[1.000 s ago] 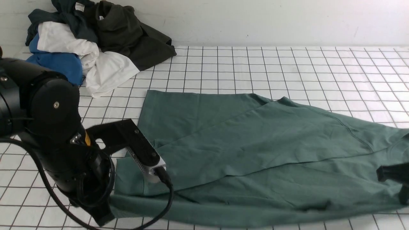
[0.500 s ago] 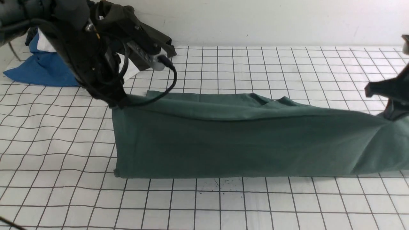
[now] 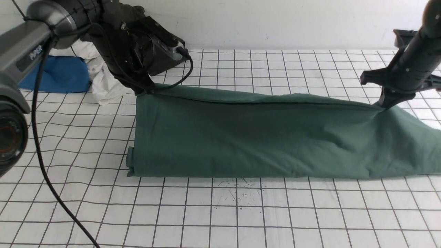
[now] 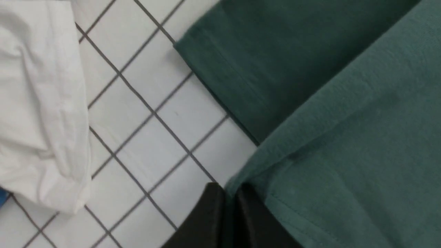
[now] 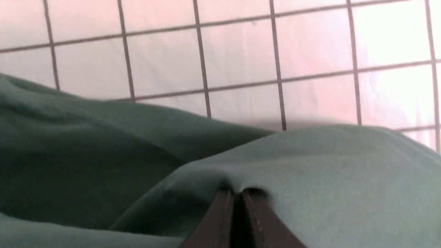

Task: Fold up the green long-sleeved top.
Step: Use both arms to drag the lower edge of the fabric forward and fold it over the upper edge

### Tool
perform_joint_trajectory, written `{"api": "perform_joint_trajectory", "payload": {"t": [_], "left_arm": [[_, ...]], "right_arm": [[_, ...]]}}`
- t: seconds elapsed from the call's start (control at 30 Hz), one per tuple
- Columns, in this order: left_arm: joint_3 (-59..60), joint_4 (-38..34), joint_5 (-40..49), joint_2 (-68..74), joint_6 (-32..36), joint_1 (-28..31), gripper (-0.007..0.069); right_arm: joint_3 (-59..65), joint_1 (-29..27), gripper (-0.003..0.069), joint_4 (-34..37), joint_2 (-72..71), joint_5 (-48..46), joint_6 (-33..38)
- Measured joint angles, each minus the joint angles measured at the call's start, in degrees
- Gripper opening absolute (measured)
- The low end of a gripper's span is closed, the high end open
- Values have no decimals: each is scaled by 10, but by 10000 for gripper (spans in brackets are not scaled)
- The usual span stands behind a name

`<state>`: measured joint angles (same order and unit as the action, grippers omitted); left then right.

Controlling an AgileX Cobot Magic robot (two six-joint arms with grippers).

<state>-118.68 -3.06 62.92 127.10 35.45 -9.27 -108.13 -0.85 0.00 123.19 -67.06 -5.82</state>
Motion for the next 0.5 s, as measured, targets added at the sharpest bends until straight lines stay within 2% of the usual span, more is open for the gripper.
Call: {"api": "perform_joint_trajectory", "payload": {"t": [0.2,0.33,0.43,0.47,0.5], "left_arm": [[-12,1,-49,46,-3,10,97],[-22,4,-62,55,-34,19,258],[-59,6,-49,55,-100,26,386],[-59,6,-49,55,-100,26,386],[-95,3,-18,55,-146,27,436]], "right_arm": [[-43,0,198,-13,50,7,-8],[-66,0,344,-51,51,11,-25],[-75,0,399,-92,37,-10,-26],[-75,0,401,-95,35,-12,-26],[-75,0,411,-110,23,-27,-23]]}}
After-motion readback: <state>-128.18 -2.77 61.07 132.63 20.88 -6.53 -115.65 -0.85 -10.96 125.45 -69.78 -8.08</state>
